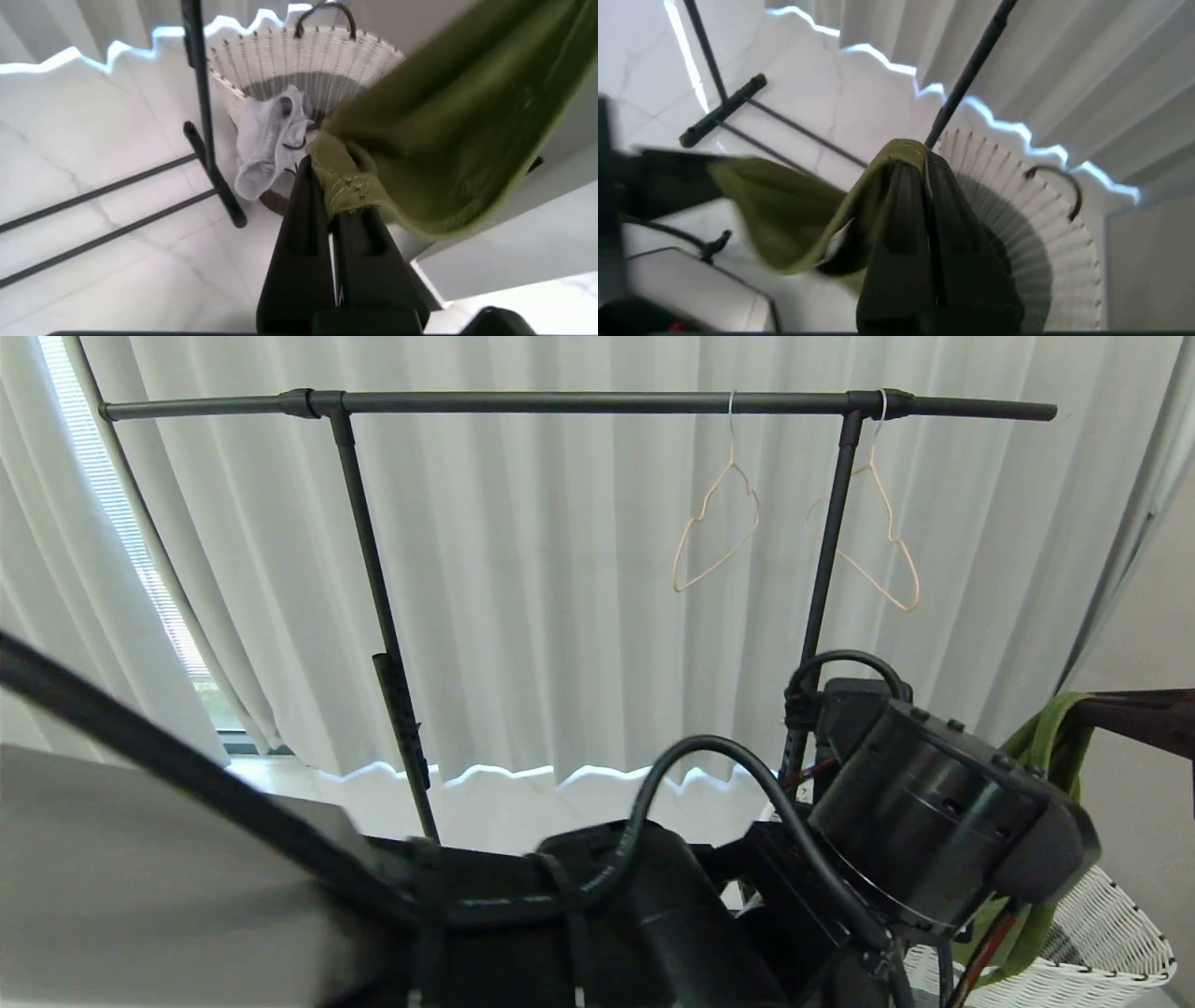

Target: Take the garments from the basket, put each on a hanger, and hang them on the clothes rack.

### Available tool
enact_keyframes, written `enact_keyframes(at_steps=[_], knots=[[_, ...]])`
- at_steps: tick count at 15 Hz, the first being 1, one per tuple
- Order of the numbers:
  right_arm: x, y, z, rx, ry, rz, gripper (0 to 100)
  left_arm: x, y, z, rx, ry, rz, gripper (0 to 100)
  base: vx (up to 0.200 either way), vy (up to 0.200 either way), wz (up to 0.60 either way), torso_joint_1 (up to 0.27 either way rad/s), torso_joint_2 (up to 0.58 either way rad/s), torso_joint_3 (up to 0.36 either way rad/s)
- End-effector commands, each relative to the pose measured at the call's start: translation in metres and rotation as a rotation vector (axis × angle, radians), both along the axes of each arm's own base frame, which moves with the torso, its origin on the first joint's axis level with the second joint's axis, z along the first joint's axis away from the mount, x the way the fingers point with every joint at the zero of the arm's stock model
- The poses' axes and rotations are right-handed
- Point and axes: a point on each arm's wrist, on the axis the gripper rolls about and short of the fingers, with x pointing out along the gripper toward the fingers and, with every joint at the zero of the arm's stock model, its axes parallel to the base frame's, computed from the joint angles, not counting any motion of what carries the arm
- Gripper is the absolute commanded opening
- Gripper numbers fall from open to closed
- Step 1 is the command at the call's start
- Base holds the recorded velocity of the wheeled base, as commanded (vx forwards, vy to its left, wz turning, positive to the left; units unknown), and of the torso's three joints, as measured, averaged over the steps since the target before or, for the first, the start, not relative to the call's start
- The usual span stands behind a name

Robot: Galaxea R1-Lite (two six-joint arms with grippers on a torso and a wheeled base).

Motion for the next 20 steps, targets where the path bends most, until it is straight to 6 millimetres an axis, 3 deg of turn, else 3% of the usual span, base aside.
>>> enact_keyframes(at_steps=[1,8,12,16,20], knots=[[0.008,0.003,0.000,-0.025,-0.004,0.013,0,-0.019,0.046,0.045,-0.053,-0.024,0.004,0,0.000,0.000,0.00,0.000,0.00,0.000],[0.013,0.014,0.003,-0.100,-0.043,0.095,0,-0.077,0.150,0.055,-0.051,-0.024,-0.039,0,0.000,0.000,0.00,0.000,0.00,0.000],[0.007,0.028,-0.001,-0.118,-0.030,0.191,0,-0.114,0.204,0.071,-0.052,-0.023,-0.110,0,0.000,0.000,0.00,0.000,0.00,0.000],[0.013,0.052,-0.002,-0.120,-0.014,0.289,0,-0.109,0.233,0.079,0.074,-0.117,-0.004,0,0.000,0.000,0.00,0.000,0.00,0.000],[0.015,0.057,0.015,-0.012,-0.085,0.279,0,-0.082,0.241,0.114,0.185,-0.299,0.123,0,0.000,0.000,0.00,0.000,0.00,0.000]])
